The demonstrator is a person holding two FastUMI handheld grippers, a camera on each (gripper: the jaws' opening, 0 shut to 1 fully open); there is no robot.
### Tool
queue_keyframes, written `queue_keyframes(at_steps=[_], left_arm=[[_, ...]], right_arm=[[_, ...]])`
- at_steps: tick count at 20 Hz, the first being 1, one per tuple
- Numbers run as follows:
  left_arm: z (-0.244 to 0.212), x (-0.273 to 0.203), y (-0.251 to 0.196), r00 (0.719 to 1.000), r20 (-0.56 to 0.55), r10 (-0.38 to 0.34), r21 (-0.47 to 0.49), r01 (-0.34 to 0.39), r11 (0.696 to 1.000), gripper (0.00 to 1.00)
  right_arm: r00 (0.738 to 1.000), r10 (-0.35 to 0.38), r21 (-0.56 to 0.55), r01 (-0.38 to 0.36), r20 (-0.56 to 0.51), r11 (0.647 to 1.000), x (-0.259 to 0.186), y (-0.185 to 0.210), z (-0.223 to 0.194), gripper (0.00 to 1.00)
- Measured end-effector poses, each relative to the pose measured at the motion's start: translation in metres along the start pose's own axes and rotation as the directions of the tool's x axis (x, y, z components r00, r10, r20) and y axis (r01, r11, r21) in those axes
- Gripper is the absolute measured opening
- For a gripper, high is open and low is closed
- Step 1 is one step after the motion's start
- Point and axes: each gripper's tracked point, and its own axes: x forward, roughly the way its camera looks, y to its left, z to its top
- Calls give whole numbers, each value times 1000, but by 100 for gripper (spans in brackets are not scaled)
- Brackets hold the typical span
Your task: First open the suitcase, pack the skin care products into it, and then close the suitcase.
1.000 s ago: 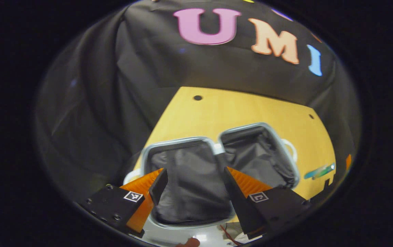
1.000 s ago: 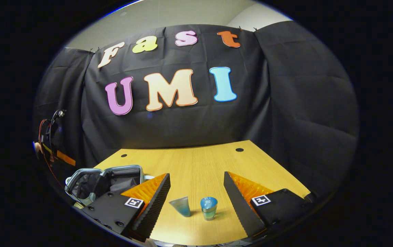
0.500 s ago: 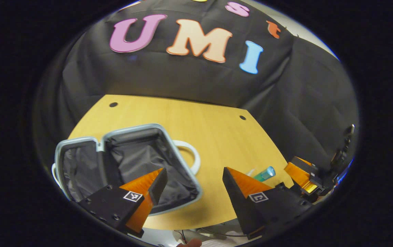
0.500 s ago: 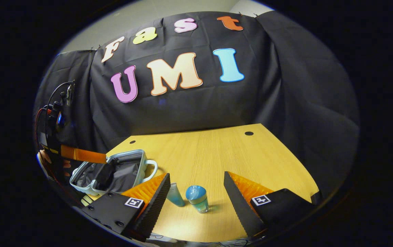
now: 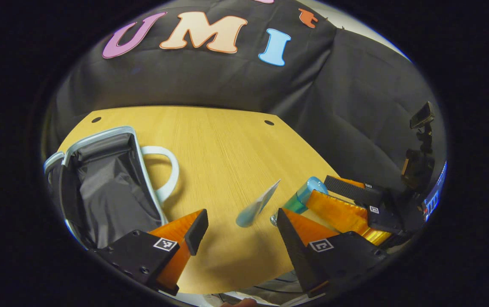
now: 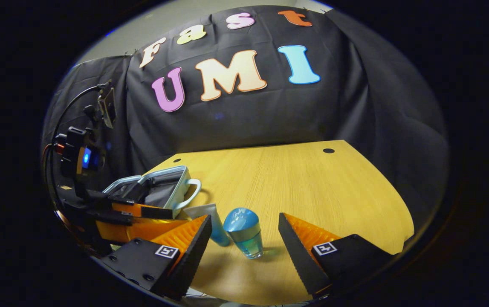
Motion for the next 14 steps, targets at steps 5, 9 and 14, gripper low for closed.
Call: queue_keyframes(at_steps=[5, 9, 14], left_arm=[[-19, 36, -8, 1000, -2, 5, -20, -5, 1000, 94], [-29, 58, -10, 1000, -15, 25, -31, -26, 999, 75], [-31, 73, -14, 999, -24, 31, -34, -32, 999, 67]], right_arm=[[999, 34, -24, -34, -16, 999, 12, -5, -24, 94], [999, 51, -26, -51, -21, 998, 19, -11, -31, 97], [997, 76, -26, -77, -22, 997, 27, -15, -33, 91]])
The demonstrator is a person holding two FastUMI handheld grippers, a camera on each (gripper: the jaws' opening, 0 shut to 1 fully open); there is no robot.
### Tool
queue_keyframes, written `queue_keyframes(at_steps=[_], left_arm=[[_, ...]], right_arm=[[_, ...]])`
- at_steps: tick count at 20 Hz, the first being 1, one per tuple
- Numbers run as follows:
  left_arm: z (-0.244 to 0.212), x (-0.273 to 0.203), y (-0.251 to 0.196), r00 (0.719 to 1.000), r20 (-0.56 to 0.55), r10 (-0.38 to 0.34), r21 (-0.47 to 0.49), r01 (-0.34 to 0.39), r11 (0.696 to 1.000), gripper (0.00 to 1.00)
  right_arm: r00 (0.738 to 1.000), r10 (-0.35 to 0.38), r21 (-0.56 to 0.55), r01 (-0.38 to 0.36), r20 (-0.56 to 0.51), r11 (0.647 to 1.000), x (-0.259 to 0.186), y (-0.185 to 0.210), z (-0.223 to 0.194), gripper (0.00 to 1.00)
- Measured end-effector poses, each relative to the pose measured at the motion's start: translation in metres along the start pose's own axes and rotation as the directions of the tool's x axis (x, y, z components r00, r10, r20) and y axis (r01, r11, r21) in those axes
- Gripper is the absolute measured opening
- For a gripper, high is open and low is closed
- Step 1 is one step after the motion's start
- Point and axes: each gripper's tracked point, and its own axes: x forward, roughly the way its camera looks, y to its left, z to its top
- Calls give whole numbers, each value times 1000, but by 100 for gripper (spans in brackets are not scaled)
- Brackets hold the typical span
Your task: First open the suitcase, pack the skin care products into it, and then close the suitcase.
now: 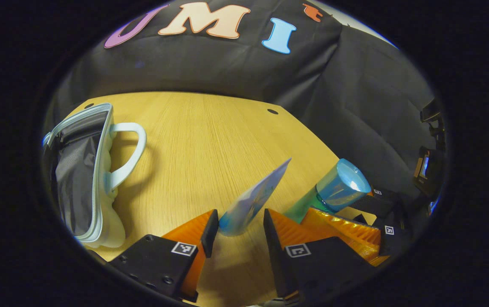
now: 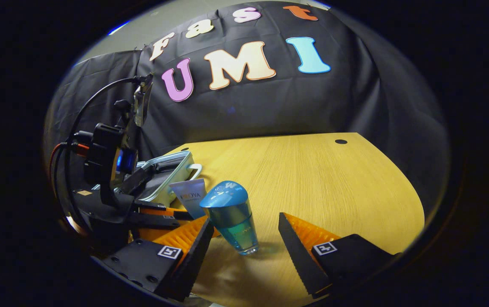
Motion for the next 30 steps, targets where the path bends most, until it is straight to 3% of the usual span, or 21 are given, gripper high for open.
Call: queue_keyframes(at_steps=[1, 2, 3, 6, 8, 9, 10, 11, 12, 18, 23, 26, 30], left_arm=[[-3, -1, 0, 1000, -4, -1, -3, 1, 1000, 42], [1, 0, -2, 1000, -2, -5, -6, 5, 1000, 46], [0, 3, -2, 1000, -4, -10, -6, 10, 1000, 37], [0, 2, 0, 1000, -4, -6, -18, 6, 1000, 33], [4, -3, 1, 1000, 3, -3, -32, 3, 999, 32], [8, -7, 2, 1000, 10, -1, -38, 1, 999, 31], [12, -12, 3, 1000, 14, -3, -41, 4, 999, 31], [17, -17, 3, 1000, 18, 0, -42, 0, 999, 31], [22, -23, 4, 1000, 23, 3, -43, -2, 999, 31], [59, -71, 11, 998, 48, -29, -153, 36, 988, 31], [101, -128, 80, 994, 71, 87, -196, -72, 978, 27], [107, -154, 127, 990, 45, 137, -219, -124, 968, 31], [75, -165, 193, 976, -138, 167, -221, -195, 955, 31]], right_arm=[[1000, 8, 3, -8, -4, 1000, 0, 1, 0, 94], [1000, 16, 3, -16, -8, 1000, 3, 3, -2, 91], [1000, 24, -2, -24, -11, 1000, 3, 5, -3, 89], [999, 38, -25, -38, -20, 999, 7, 8, -7, 85], [999, 48, -30, -49, -25, 998, 10, 10, -9, 76], [998, 53, -25, -54, -34, 998, 12, 12, -11, 63], [998, 51, -18, -52, -42, 998, 15, 13, -13, 66], [998, 47, -18, -48, -44, 999, 13, 11, -13, 53], [998, 46, -23, -47, -47, 999, 14, 13, -13, 59], [997, 18, -80, -24, -73, 996, 15, 11, -13, 48], [994, -10, -91, 1, -104, 996, 15, 18, -6, 49], [995, -20, -92, 12, -95, 996, 15, 28, 12, 49], [997, -12, -65, 7, -79, 998, 18, 50, 42, 49]])
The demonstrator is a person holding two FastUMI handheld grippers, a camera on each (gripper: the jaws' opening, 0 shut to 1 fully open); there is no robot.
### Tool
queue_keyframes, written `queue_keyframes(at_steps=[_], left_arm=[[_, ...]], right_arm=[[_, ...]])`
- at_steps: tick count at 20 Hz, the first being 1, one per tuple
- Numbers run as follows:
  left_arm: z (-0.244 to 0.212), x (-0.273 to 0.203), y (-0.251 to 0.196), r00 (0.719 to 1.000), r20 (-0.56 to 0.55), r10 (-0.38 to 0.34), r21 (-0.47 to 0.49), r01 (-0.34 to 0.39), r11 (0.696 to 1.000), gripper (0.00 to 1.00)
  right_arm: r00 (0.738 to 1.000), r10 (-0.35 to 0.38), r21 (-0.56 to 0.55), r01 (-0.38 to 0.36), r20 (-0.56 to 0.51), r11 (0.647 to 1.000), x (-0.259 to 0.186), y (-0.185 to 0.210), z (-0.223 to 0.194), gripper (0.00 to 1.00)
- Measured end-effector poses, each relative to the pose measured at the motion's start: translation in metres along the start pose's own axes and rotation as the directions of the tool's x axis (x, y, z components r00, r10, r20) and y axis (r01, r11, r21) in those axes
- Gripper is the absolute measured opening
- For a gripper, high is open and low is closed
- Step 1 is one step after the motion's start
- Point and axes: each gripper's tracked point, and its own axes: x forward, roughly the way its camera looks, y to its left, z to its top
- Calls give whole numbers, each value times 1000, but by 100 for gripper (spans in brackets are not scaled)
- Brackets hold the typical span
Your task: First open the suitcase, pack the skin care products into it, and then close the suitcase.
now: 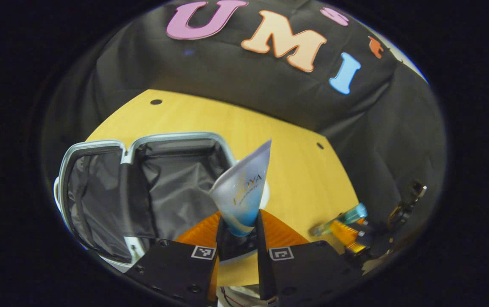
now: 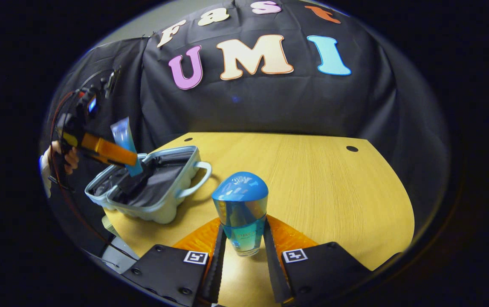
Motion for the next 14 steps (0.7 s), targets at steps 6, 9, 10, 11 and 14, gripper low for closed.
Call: queue_keyframes(at_steps=[6, 9, 10, 11, 14], left_arm=[[-42, 21, 48, 968, -251, 13, 23, -8, 1000, 31], [-52, 31, 54, 949, -315, -3, 19, 9, 1000, 31], [-55, 34, 57, 943, -332, -6, 13, 11, 1000, 31], [-56, 38, 60, 938, -347, -9, 9, 13, 1000, 31], [-63, 45, 70, 927, -376, -9, -7, 7, 1000, 31]], right_arm=[[999, 46, 34, -45, -16, 998, 9, 53, 31, 51], [995, 89, 50, -88, -35, 995, 16, 86, 37, 48], [994, 103, 56, -101, -44, 993, 19, 97, 39, 48], [992, 116, 63, -112, -53, 992, 21, 107, 41, 48], [985, 160, 84, -154, -70, 985, 24, 136, 50, 48]])
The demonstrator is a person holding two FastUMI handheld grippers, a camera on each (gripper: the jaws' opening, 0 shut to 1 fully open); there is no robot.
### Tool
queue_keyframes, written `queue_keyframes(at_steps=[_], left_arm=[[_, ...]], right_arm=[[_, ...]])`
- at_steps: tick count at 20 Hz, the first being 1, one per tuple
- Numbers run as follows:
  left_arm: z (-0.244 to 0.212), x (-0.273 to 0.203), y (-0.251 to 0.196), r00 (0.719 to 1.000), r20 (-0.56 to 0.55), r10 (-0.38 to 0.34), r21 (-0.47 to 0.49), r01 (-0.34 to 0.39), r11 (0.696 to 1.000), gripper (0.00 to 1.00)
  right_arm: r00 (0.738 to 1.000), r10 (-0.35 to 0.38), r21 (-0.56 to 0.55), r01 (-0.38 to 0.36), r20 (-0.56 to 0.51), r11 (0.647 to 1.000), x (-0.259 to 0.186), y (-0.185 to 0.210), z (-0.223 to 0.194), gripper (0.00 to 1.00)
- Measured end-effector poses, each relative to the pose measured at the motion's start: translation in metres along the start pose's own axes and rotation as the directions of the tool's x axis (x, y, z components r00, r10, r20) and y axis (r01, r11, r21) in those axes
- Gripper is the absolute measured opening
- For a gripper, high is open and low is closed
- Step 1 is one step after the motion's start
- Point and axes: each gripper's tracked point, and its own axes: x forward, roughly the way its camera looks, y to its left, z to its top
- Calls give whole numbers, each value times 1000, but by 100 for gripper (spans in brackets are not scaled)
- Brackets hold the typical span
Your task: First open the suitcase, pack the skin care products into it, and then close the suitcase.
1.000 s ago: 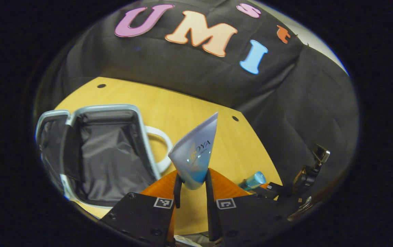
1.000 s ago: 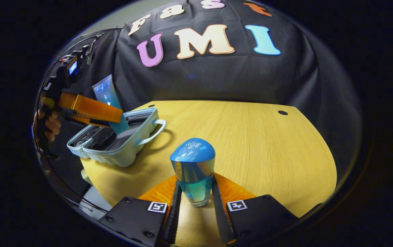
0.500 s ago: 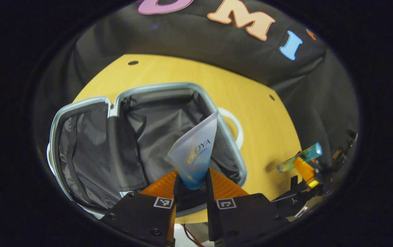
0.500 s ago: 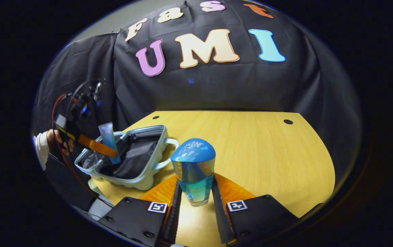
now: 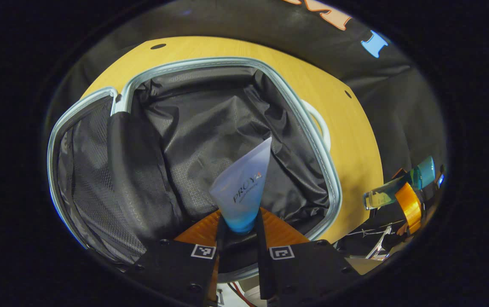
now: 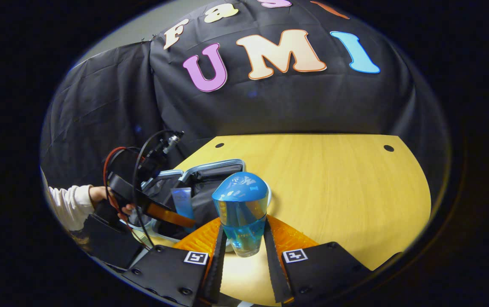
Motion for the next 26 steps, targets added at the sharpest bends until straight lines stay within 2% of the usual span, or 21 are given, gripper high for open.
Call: queue_keyframes(at_steps=[3, 4, 5, 6, 8, 10, 11, 13, 19, 21, 23, 25, 26], left_arm=[[2, 0, 3, 1000, 9, -10, -12, 10, 1000, 33], [5, -4, 5, 1000, 18, -10, -10, 10, 1000, 43], [9, -7, 4, 999, 31, -13, -14, 13, 1000, 36], [12, -12, 3, 999, 46, -20, -24, 21, 999, 48], [20, -27, 2, 995, 96, -22, -35, 26, 999, 60], [32, -46, 5, 985, 171, -9, -31, 15, 999, 86], [34, -56, 11, 979, 202, 22, -28, -17, 999, 99], [37, -76, 25, 966, 248, 69, -31, -63, 998, 97], [23, -132, 72, 941, 303, 150, -148, -110, 983, 96], [17, -147, 88, 933, 316, 172, -192, -115, 975, 94], [7, -159, 101, 925, 325, 195, -241, -119, 963, 99], [-2, -169, 115, 917, 341, 206, -285, -108, 953, 97], [-3, -173, 121, 910, 360, 204, -305, -92, 948, 97]], right_arm=[[999, 48, 8, -47, -23, 999, 12, 28, 3, 46], [998, 59, 4, -59, -25, 998, 16, 35, 6, 48], [997, 67, -2, -68, -30, 998, 21, 43, 6, 48], [997, 74, -4, -74, -36, 997, 26, 48, 8, 48], [995, 87, -4, -88, -49, 996, 36, 58, 8, 48], [992, 103, -8, -104, -71, 995, 48, 66, 4, 48], [990, 111, -14, -112, -85, 994, 54, 69, 1, 48], [986, 116, -23, -119, -122, 993, 67, 72, -9, 48], [965, 94, -35, -105, -247, 994, 104, 74, -45, 48], [955, 79, -35, -92, -288, 995, 113, 74, -57, 49], [951, 58, -44, -75, -303, 996, 120, 74, -66, 49], [947, 46, -45, -64, -318, 997, 124, 74, -73, 49], [950, 48, -28, -59, -309, 998, 124, 76, -71, 46]])
